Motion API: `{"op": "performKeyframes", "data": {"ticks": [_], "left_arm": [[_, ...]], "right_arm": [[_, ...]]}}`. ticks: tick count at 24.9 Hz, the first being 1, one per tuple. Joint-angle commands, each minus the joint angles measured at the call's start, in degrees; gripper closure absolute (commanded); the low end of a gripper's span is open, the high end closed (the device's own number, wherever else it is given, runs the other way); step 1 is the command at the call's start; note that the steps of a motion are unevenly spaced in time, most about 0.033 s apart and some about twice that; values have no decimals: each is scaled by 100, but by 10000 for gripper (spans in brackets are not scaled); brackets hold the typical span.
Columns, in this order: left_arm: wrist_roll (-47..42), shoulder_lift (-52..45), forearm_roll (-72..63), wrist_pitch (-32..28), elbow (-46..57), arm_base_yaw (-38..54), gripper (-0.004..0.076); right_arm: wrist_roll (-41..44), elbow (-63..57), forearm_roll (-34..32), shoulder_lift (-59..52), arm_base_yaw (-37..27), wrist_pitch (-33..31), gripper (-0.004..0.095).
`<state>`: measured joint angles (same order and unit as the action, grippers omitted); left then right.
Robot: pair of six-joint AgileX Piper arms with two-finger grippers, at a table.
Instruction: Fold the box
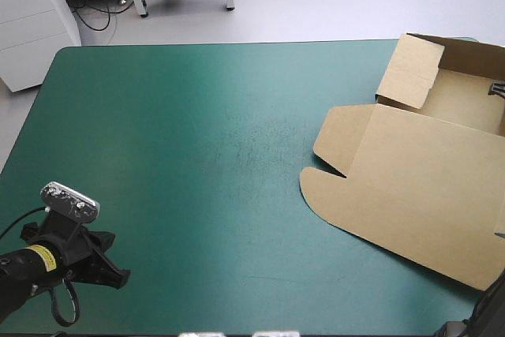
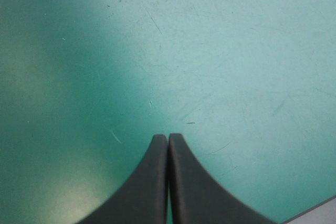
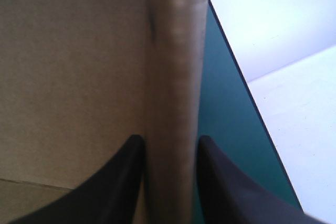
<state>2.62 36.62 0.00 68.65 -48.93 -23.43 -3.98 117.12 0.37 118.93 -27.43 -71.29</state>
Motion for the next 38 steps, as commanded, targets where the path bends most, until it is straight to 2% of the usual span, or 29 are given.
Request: {"op": "performKeyframes", "data": {"ticks": [1,3,6,8,9,11,13,14,17,20,22,31,34,38], "left_arm": [[-3,16,0,-238,-133,-23,756],[-3,16,0,-230,-133,-23,756],[-3,16,0,-230,-133,-23,756],[-15,16,-65,-230,-133,-23,756],[-15,28,-79,-242,-133,-23,756],[-15,28,-79,-254,-133,-23,756],[-76,28,-79,-409,-133,-23,756],[-106,28,-62,-552,-133,-23,756],[-163,28,-62,-629,-133,-23,756],[-262,28,-62,-832,-133,-23,756],[-262,28,-62,-1031,-133,-23,756],[-262,-225,0,-1759,352,-23,756],[-334,-590,-48,-2085,787,-23,756],[-350,-1069,-58,-2141,1226,-23,756]], "right_arm": [[-65,4,-94,-364,-72,-16,211],[-11,-30,-287,-377,-72,-16,48],[63,-30,-360,-686,-72,-16,44],[63,-30,-144,-1115,-72,-27,50],[22,-63,198,-1507,-72,-27,72],[-93,-299,684,-2114,-58,-27,210],[-146,-730,967,-2609,-58,-27,475],[-220,-1046,1170,-2873,-58,-27,652],[-581,-1708,1727,-3393,-58,-27,933],[-870,-2345,2154,-3977,52,9,909],[-909,-2832,2179,-4420,299,234,911],[-1205,-4532,1987,-6259,2262,899,911],[-1388,-5072,1987,-6815,2556,1224,911],[-1576,-5737,2001,-7425,2698,1502,912]]}}
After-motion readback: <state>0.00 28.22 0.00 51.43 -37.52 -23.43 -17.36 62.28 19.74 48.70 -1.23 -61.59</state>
